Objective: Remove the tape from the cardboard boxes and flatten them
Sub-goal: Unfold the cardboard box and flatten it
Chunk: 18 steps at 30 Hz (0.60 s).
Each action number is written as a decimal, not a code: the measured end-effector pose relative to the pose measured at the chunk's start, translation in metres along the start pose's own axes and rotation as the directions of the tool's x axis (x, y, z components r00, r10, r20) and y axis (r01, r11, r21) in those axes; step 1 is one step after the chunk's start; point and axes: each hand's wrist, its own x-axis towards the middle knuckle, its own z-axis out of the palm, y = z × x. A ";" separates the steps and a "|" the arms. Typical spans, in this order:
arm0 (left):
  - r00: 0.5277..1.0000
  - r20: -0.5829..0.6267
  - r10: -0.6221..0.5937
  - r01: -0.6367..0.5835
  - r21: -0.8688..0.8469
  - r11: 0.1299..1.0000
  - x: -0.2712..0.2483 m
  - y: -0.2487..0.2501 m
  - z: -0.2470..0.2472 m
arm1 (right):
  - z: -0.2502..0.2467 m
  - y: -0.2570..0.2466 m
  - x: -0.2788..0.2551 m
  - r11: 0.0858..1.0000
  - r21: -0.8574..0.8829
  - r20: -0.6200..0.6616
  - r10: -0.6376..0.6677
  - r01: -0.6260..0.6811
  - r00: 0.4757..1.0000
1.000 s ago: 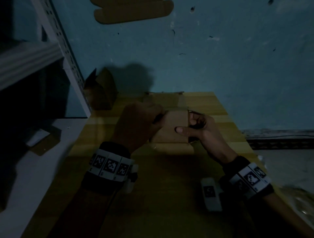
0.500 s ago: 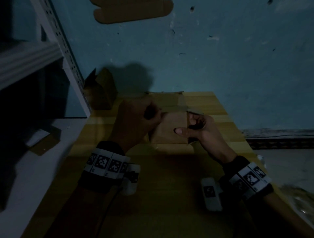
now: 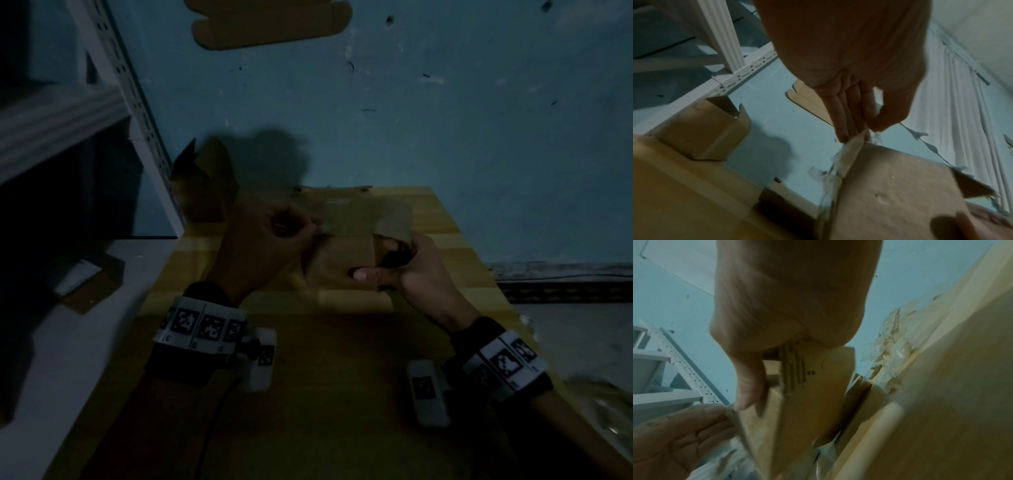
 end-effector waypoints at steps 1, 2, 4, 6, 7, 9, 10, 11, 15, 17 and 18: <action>1.000 0.002 0.001 -0.001 -0.018 1.000 0.000 0.000 -0.001 | 0.000 0.000 0.001 1.000 -0.005 -0.004 -0.012 0.012 1.000; 1.000 0.004 0.016 -0.015 -0.037 0.999 0.001 0.001 -0.002 | -0.001 0.001 0.001 0.999 -0.025 -0.007 -0.034 0.034 0.999; 0.998 0.008 0.059 -0.059 -0.055 0.997 0.001 0.001 -0.003 | -0.001 0.002 0.003 0.995 -0.054 -0.012 -0.084 0.084 0.996; 0.993 0.028 0.117 -0.117 -0.003 0.993 0.001 0.002 -0.003 | -0.001 0.004 0.005 0.992 -0.052 -0.022 -0.113 0.111 0.993; 0.988 0.046 0.150 -0.152 0.048 0.987 0.001 0.002 -0.002 | -0.002 0.005 0.006 0.991 -0.057 -0.021 -0.123 0.122 0.992; 0.978 0.088 0.191 -0.202 0.134 0.970 0.002 0.002 0.000 | -0.003 0.008 0.007 0.986 -0.082 -0.009 -0.144 0.143 0.990; 0.975 0.106 0.195 -0.210 0.155 0.965 0.002 0.001 0.002 | -0.003 0.009 0.007 0.985 -0.096 -0.002 -0.144 0.143 0.990; 0.973 0.116 0.198 -0.216 0.172 0.961 0.002 -0.001 0.003 | -0.003 0.009 0.007 0.986 -0.105 0.000 -0.132 0.131 0.991; 0.980 0.070 0.185 -0.195 0.170 0.966 0.003 -0.005 0.005 | -0.002 0.010 0.006 0.989 -0.112 -0.015 -0.099 0.096 0.995; 0.989 0.024 0.146 -0.148 0.095 0.984 0.004 -0.005 0.005 | -0.003 0.009 0.006 0.986 -0.127 -0.015 -0.106 0.104 0.994; 0.992 0.000 0.125 -0.125 0.070 0.990 0.004 -0.006 0.005 | -0.003 0.009 0.006 0.984 -0.134 -0.018 -0.117 0.114 0.993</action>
